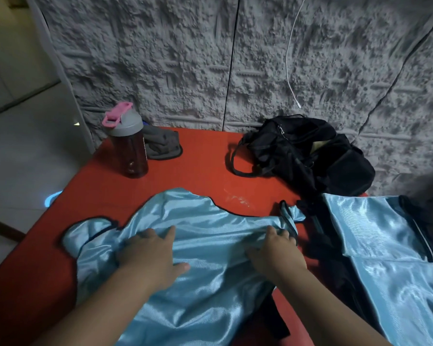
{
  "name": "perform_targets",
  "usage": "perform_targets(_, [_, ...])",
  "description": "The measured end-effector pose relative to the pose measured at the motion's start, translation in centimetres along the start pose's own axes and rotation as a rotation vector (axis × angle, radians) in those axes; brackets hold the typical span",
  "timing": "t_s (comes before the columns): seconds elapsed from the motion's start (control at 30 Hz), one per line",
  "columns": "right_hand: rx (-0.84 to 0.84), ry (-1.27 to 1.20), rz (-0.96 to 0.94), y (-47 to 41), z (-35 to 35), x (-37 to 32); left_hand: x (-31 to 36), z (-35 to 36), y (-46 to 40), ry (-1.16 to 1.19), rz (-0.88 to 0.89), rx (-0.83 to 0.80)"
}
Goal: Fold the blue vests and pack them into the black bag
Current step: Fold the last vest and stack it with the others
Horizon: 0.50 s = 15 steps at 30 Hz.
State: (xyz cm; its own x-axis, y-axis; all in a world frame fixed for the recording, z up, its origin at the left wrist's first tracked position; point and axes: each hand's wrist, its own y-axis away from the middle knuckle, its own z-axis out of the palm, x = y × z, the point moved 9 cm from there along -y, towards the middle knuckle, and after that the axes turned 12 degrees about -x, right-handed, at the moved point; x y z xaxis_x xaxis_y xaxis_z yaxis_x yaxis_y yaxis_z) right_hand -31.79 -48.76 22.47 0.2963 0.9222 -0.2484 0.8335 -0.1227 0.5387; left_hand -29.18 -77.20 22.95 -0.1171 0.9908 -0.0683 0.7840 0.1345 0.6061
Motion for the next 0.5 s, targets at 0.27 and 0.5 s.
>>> perform_targets(0.27, [-0.022, 0.031, -0.353, -1.6, -0.2, -1.9, 3.8, -1.6, 2.8, 0.06, 0.221, 0.044])
perform_targets(0.5, [-0.03, -0.131, -0.532, -1.1, -0.2, -3.3, 2.8, -3.7, 2.1, 0.202, 0.25, 0.323])
